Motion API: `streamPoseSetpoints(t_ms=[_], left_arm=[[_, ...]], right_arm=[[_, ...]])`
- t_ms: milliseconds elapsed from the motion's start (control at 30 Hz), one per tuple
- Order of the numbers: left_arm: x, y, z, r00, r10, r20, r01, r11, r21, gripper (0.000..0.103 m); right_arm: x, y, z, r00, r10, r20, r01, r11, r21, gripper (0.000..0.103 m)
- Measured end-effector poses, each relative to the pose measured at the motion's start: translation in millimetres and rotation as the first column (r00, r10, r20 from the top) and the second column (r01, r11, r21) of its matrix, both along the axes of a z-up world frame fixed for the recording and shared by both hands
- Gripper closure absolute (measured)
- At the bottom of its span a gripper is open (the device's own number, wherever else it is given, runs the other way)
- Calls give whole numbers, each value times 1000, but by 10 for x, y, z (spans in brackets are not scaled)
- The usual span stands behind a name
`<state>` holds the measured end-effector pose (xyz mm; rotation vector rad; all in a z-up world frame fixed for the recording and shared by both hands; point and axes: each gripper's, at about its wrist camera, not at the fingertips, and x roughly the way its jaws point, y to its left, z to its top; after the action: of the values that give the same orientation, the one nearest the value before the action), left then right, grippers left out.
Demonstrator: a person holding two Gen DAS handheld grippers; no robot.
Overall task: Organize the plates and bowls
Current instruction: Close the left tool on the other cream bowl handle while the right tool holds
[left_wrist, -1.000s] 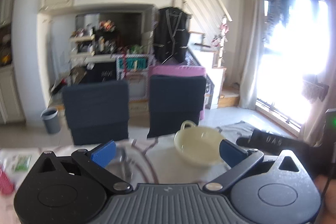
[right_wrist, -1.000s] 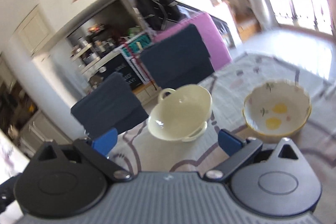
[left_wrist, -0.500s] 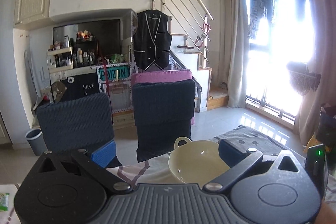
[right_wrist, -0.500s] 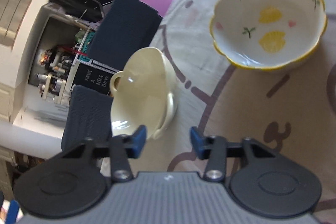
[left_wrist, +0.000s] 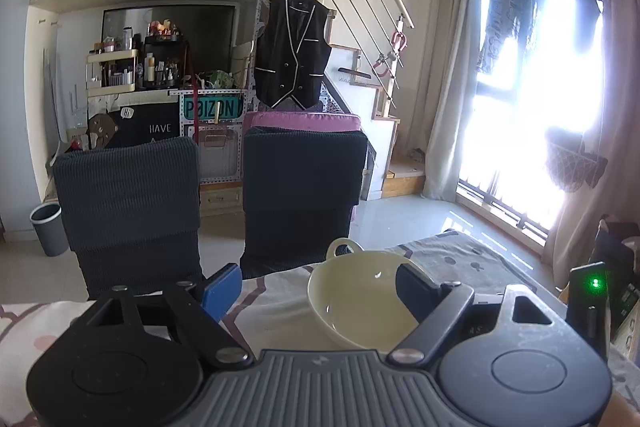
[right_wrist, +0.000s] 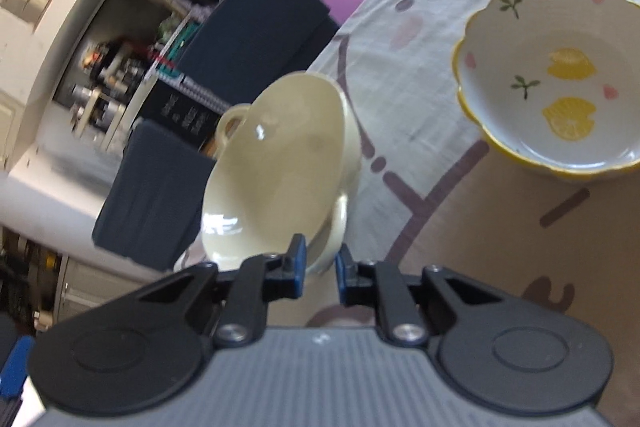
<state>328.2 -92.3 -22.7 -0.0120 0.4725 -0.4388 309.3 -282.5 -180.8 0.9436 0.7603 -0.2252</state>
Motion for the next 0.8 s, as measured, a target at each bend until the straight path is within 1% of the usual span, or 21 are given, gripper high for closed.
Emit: streamPoseSetpoints(t_ms=[167, 300, 433, 467, 533, 633, 667, 700, 733, 800], left_arm=[[-56, -47, -22, 1000, -4, -16, 4, 1000, 6, 19], [-87, -121, -77, 999, -34, -33, 35, 999, 22, 19], [-74, -281, -202, 992, -98, -79, 103, 993, 59, 27], [-64, -324, -241, 989, -117, -95, 123, 990, 64, 28], [-44, -388, -331, 978, -155, -137, 165, 984, 67, 34], [3, -456, -474, 951, -221, -217, 232, 972, 30, 41], [29, -484, -523, 940, -241, -241, 252, 968, 15, 41], [51, -532, -576, 932, -254, -260, 267, 964, 12, 43], [77, -586, -617, 926, -259, -273, 275, 961, 20, 46], [133, -665, -691, 922, -251, -294, 274, 961, 41, 48]], right_arm=[[-161, -31, 35, 999, 40, -35, -40, 999, 5, 85], [-432, -68, 87, 991, 113, -75, -113, 994, -5, 85], [-809, -151, 153, 973, 189, -131, -189, 982, 8, 85], [-894, -172, 171, 967, 208, -146, -208, 978, 12, 85], [-1083, -215, 211, 952, 250, -175, -253, 968, 5, 86], [-1365, -306, 292, 937, 299, -181, -306, 952, -15, 89], [-1445, -353, 315, 936, 301, -180, -308, 951, -13, 90], [-1528, -411, 331, 940, 293, -174, -299, 954, -8, 95], [-1597, -472, 350, 947, 280, -160, -284, 959, -1, 103], [-1664, -547, 386, 954, 245, -170, -256, 966, -43, 103]])
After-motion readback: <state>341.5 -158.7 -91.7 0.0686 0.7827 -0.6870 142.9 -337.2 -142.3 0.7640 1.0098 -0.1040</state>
